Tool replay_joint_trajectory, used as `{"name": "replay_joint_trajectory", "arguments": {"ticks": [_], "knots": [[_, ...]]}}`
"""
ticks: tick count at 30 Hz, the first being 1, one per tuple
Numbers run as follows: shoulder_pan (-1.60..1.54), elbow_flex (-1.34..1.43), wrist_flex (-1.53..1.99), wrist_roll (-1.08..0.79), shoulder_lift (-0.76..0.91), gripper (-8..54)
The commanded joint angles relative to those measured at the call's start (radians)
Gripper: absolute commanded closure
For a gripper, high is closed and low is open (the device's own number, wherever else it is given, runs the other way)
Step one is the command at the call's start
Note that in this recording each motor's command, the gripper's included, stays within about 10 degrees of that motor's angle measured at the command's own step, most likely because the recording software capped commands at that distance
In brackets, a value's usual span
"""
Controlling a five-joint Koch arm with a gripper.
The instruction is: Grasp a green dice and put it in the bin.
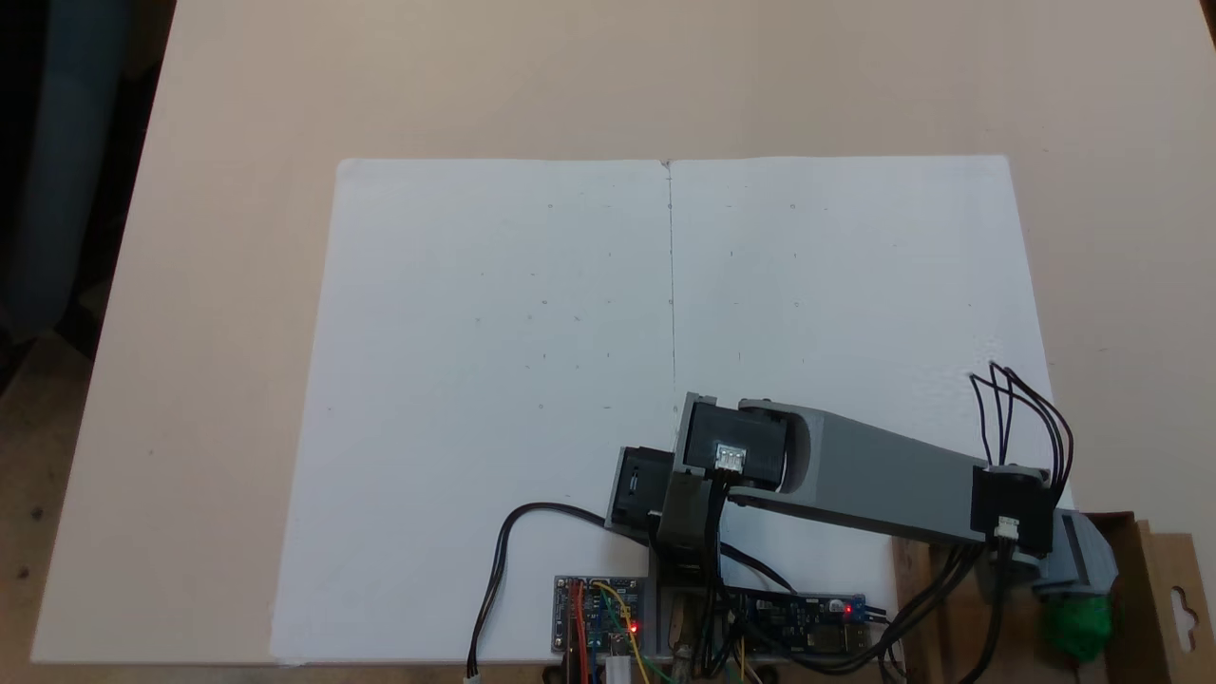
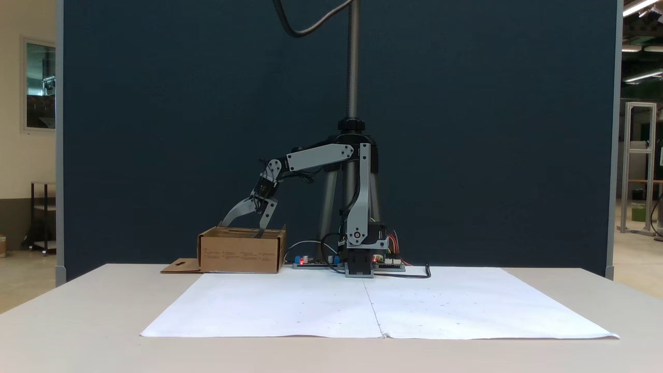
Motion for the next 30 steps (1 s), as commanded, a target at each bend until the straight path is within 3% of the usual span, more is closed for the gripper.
{"name": "replay_joint_trajectory", "arguments": {"ticks": [1,10,12,16,30], "knots": [[0.003,-0.023,-0.025,-0.069,0.021,4.7],[-0.032,-0.167,-0.057,0.251,0.118,4.8],[-0.147,-0.225,-0.046,0.368,0.204,4.7],[-0.319,-0.225,-0.026,0.497,0.225,4.7],[-1.022,-0.224,-0.029,0.489,0.253,2.8]]}}
